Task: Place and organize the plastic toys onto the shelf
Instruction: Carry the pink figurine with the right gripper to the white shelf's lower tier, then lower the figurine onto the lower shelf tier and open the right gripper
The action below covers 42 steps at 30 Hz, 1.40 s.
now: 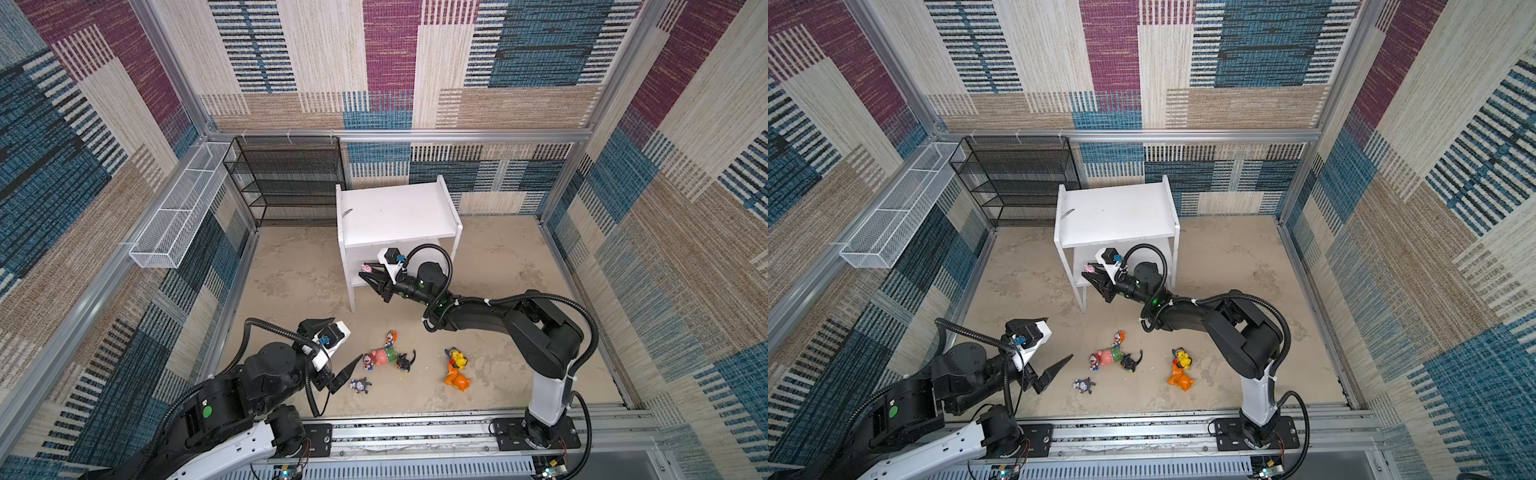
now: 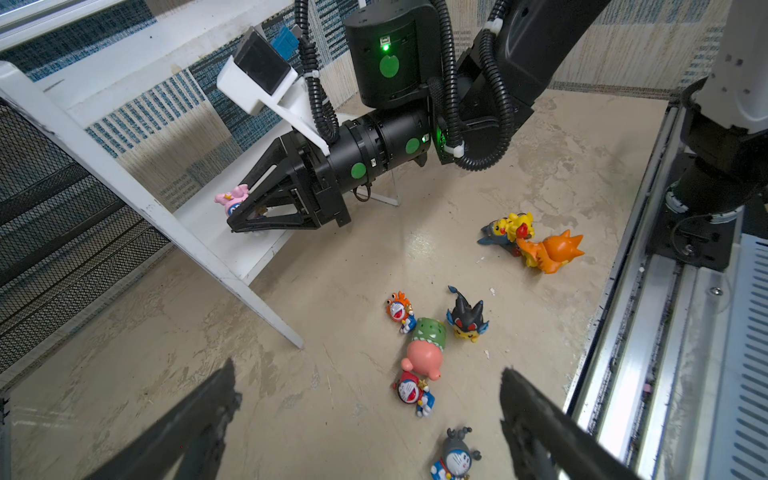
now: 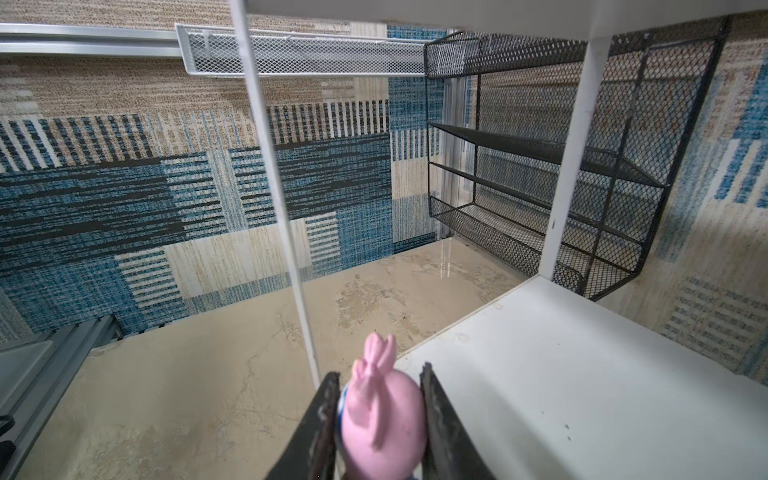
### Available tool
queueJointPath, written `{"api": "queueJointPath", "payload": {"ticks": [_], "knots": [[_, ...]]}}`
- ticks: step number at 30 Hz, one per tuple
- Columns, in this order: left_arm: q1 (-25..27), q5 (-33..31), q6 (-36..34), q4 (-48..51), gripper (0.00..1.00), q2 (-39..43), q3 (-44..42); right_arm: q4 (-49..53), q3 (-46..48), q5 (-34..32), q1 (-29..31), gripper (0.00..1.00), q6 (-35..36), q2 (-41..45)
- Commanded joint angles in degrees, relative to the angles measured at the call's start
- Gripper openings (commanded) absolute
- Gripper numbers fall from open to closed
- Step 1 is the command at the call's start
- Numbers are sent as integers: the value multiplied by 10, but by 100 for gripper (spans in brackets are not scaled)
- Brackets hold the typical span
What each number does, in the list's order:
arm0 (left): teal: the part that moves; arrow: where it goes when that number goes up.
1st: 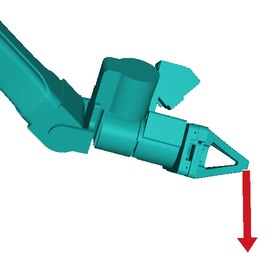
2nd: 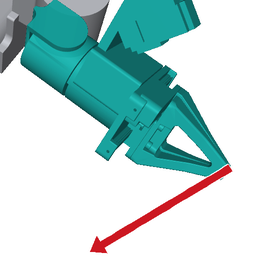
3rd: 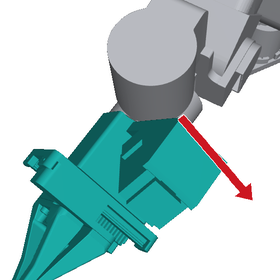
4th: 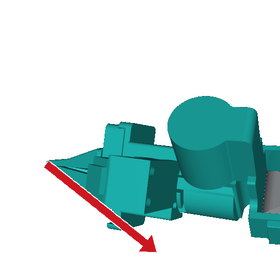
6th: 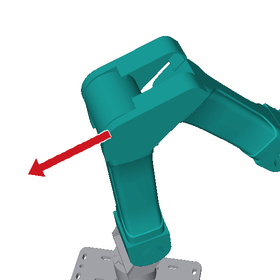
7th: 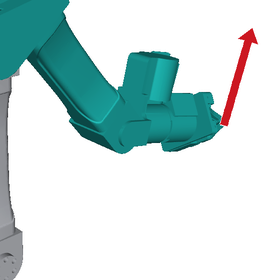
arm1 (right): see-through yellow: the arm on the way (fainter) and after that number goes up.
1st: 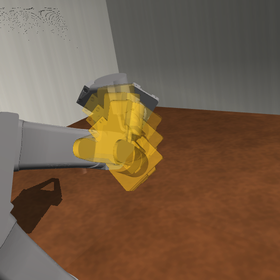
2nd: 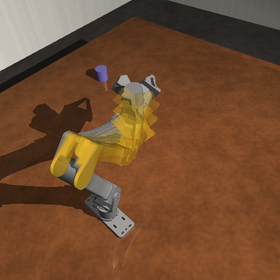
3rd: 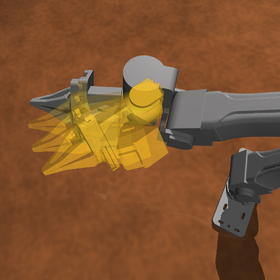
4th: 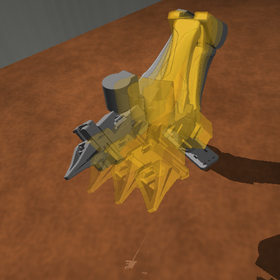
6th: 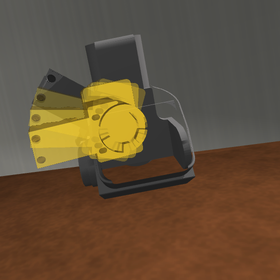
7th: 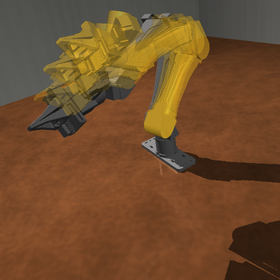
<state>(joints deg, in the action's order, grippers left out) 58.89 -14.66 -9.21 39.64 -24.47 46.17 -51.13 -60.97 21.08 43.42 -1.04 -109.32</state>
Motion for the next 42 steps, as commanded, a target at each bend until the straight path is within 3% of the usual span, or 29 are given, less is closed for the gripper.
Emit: {"api": "queueJointPath", "payload": {"ticks": [1,19,34,42], "knots": [[-1,3,2,-14,99,3,-2,-11,-10,-14,0,26,-4,-12],[-2,9,2,-15,99,9,-4,-30,-50,1,-1,29,-9,-62],[-2,11,2,-17,99,16,-5,29,-48,48,7,31,65,-52],[-2,12,3,-14,99,20,-5,53,-80,28,6,32,73,-73]]}}
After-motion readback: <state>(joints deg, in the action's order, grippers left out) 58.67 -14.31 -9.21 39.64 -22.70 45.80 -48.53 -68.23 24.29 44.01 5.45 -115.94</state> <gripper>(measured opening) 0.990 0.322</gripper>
